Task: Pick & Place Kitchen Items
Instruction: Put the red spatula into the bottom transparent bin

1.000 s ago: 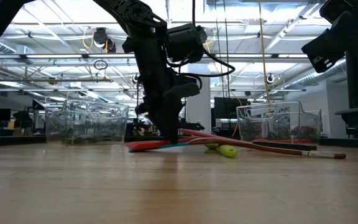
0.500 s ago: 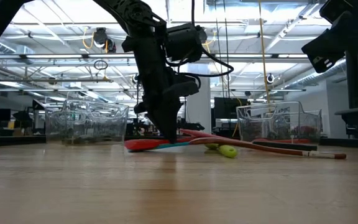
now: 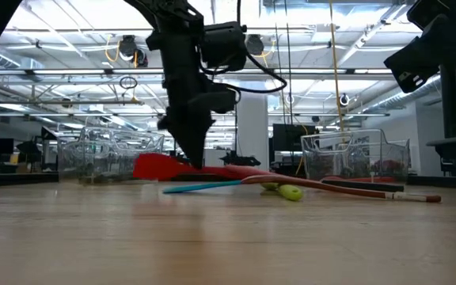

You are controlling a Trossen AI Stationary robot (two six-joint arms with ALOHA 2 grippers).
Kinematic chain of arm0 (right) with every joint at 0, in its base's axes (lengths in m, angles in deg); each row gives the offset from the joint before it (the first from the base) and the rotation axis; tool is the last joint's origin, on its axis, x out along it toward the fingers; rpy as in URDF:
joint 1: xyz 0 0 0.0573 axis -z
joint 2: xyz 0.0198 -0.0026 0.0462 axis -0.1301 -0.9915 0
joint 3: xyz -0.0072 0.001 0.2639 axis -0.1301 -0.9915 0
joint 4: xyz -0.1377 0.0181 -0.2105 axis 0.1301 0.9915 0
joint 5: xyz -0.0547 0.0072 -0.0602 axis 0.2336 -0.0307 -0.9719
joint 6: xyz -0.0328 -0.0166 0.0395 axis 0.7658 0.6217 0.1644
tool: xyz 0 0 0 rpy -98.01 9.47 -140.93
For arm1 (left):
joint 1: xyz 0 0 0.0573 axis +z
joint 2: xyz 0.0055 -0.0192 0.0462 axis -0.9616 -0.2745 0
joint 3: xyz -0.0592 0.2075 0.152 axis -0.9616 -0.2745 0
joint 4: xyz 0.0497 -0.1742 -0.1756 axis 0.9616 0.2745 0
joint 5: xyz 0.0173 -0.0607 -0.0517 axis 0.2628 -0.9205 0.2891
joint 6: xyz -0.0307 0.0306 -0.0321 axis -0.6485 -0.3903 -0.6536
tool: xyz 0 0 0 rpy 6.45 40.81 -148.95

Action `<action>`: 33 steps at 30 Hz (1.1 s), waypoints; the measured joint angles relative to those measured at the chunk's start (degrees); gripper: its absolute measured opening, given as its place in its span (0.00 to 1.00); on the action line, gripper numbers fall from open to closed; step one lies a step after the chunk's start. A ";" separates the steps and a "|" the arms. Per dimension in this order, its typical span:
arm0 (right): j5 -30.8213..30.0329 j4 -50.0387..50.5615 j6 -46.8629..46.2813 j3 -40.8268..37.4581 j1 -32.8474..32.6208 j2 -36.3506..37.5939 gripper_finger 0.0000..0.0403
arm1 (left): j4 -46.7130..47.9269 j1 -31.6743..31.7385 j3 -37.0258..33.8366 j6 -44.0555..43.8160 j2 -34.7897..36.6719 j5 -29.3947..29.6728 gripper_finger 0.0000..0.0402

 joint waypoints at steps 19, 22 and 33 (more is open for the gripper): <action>-0.15 -0.39 -0.39 0.00 0.00 -0.15 0.00 | 3.11 0.68 1.91 -2.00 3.82 15.79 0.00; -0.28 -2.21 -0.09 0.00 0.00 -0.42 0.00 | 2.13 1.29 4.03 -1.94 6.01 17.44 0.00; -1.32 -20.71 12.13 0.00 0.00 -3.27 0.00 | -14.57 4.27 5.99 -3.37 18.54 14.42 0.00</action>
